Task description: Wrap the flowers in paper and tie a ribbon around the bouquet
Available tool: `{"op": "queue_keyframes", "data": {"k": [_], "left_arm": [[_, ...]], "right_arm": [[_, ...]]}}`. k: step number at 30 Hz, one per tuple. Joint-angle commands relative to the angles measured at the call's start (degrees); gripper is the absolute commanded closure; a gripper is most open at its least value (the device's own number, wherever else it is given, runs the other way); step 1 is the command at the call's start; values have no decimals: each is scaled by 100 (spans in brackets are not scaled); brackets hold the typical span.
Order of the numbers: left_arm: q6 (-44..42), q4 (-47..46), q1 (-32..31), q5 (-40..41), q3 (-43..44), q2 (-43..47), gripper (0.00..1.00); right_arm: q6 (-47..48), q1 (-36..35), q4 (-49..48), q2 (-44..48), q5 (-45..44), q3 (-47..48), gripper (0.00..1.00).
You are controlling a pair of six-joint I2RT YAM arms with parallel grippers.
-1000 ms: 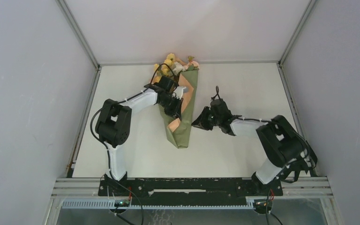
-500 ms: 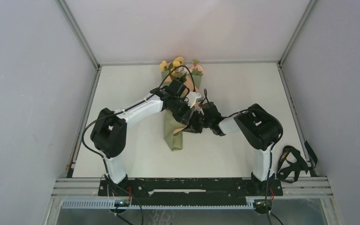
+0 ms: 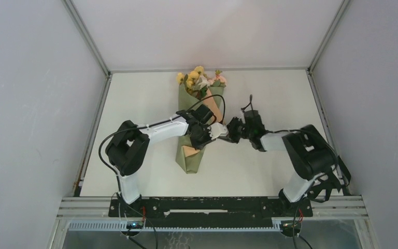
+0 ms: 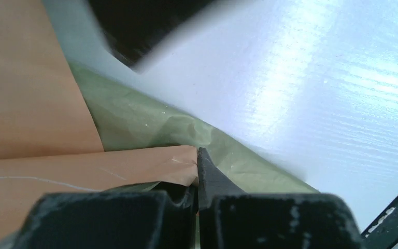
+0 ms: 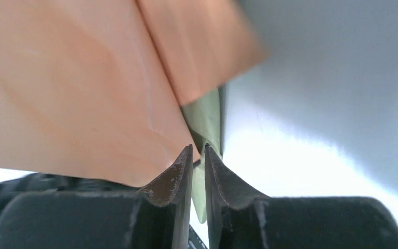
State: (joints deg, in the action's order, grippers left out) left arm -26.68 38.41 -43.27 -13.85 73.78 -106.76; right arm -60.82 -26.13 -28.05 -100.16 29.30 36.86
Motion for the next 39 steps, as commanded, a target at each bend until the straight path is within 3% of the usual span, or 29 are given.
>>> {"op": "queue_keyframes", "data": {"k": [1, 5, 10, 11, 13, 17, 27, 30, 33, 37, 39], "left_arm": [[-401, -110, -128, 342, -85, 57, 100], [-462, -78, -147, 337, -53, 48, 100], [-473, -44, -157, 354, -29, 24, 100], [-470, -41, -161, 355, -22, 26, 100], [-479, -38, -169, 370, -21, 20, 100], [-483, -15, -181, 388, -4, 7, 100], [-450, -18, -189, 425, -4, 6, 100], [-440, -10, -185, 423, 5, 6, 100], [-445, 15, -190, 415, 28, -10, 100], [-445, 44, -187, 402, 57, -37, 100], [-432, 48, -186, 402, 57, -31, 100]], "right_arm": [[1554, 807, 1586, 1108, -160, 442, 77], [2955, 1282, 3230, 1602, -385, 1710, 69], [3872, 1162, 4576, 951, -35, 3727, 40], [3974, 1098, 4854, 730, 15, 4117, 31], [4148, 963, 5481, 269, 95, 4907, 3], [4647, 493, 6380, -328, -2, 5910, 0], [4872, -110, 6762, -905, -55, 6406, 0], [4882, -181, 6815, -1057, -159, 6426, 4], [4983, -152, 6976, -1165, -117, 6479, 15], [4990, 39, 6965, -1163, 109, 6373, 70], [4915, 169, 6771, -1075, 265, 6195, 86]]}}
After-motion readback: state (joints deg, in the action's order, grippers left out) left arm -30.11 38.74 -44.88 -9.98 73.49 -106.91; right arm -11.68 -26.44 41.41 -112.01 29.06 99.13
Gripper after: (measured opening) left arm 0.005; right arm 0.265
